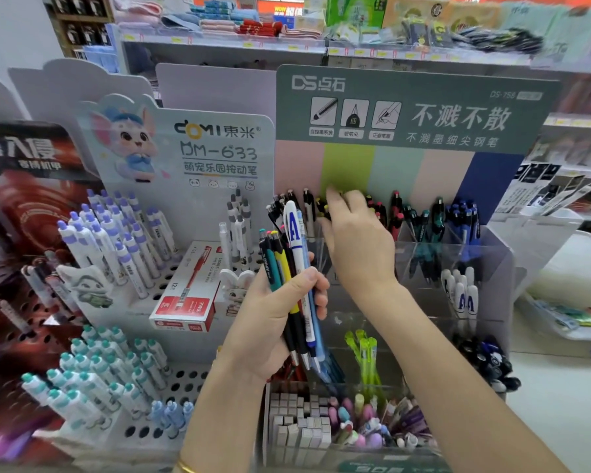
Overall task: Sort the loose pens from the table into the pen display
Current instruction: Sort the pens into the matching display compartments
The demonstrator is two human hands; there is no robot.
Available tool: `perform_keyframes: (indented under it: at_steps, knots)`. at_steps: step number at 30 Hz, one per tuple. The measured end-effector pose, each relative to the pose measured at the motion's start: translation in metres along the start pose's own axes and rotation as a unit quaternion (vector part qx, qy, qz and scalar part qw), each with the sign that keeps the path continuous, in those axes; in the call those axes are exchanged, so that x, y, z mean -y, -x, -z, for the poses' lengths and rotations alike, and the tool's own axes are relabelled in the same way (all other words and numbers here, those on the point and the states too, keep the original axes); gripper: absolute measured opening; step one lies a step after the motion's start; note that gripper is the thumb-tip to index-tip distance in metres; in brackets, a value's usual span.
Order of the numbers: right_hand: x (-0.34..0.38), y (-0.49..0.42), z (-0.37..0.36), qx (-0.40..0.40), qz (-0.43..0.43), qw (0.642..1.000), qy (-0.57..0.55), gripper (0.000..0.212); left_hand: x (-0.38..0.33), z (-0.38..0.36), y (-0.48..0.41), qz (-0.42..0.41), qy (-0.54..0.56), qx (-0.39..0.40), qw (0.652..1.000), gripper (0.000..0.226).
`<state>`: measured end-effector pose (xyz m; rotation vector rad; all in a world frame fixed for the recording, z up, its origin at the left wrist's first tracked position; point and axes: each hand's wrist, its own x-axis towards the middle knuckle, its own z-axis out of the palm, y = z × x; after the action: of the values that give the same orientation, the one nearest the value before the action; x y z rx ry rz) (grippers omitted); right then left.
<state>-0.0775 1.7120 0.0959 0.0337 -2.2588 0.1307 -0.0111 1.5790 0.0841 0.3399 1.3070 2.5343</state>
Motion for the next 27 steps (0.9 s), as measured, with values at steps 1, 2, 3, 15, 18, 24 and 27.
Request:
perform_keyframes:
  at_steps: [1, 2, 3, 15, 18, 24, 27]
  knots:
    - [0.000, 0.000, 0.008, 0.010, -0.022, 0.999, -0.047, 0.049, 0.001, -0.001, 0.000, -0.002, -0.020, -0.006, 1.000, 0.026]
    - [0.000, 0.000, 0.018, 0.005, -0.044, 0.994, -0.102, 0.048, 0.002, -0.001, 0.000, -0.005, -0.041, -0.012, 0.999, 0.022]
    - [0.000, 0.001, 0.027, -0.015, -0.051, 0.985, -0.162, 0.041, 0.003, -0.001, 0.000, -0.010, -0.064, -0.021, 0.998, 0.017]
    - [-0.007, 0.004, 0.077, 0.325, -0.023, 0.810, -0.488, 0.041, 0.007, -0.007, -0.006, -0.036, -0.260, -0.015, 0.965, 0.023]
    - [-0.008, 0.003, 0.076, 0.344, 0.017, 0.832, -0.435, 0.036, 0.005, -0.006, -0.007, -0.014, -0.253, 0.001, 0.967, 0.027]
    - [-0.009, 0.005, 0.071, 0.324, 0.011, 0.830, -0.454, 0.013, 0.001, -0.007, -0.004, 0.024, -0.157, 0.058, 0.986, 0.036]
    - [-0.012, 0.005, 0.069, 0.335, 0.009, 0.811, -0.479, 0.010, 0.002, -0.004, -0.003, 0.046, -0.095, 0.084, 0.991, 0.037]
